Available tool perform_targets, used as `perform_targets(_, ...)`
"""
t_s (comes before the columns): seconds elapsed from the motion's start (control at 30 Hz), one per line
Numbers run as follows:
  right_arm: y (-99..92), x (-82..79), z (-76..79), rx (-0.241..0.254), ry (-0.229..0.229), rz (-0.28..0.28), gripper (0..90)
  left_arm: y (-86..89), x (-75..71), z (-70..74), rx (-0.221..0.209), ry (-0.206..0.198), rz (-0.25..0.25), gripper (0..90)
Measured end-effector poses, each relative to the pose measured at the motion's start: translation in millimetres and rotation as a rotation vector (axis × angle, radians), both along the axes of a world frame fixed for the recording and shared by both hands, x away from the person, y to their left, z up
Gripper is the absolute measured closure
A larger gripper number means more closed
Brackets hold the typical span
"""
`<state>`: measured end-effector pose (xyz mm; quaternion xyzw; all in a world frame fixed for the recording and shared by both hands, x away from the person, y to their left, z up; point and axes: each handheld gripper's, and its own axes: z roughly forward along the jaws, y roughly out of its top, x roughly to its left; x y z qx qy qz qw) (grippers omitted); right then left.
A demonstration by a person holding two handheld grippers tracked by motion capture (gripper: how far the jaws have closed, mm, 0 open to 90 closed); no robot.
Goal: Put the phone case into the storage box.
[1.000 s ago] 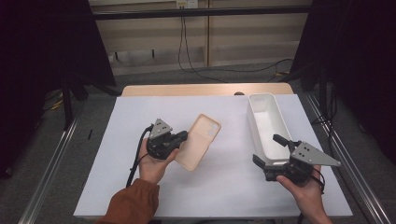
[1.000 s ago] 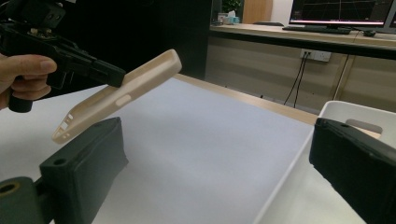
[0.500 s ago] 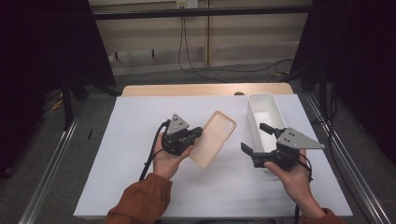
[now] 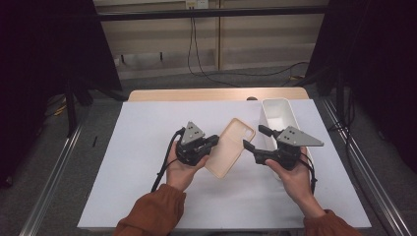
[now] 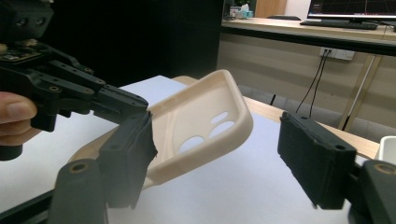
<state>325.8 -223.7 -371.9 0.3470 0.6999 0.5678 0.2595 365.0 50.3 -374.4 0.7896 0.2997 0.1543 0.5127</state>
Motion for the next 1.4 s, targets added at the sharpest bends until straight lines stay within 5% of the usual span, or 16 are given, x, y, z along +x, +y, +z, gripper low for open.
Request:
perform_targets(0.73,7.0,2.9,-13.5,-0.027,0.058,-0.006,47.7,-2.5,-5.7,-0.9,-0.021,-0.007,-0.004,87.7)
perform_targets(1.4,-1.9,3.5,-12.0,0.034,0.023,-0.022,67.9,-5.2,-12.0,-5.2,-0.017,-0.04,-0.015,87.5)
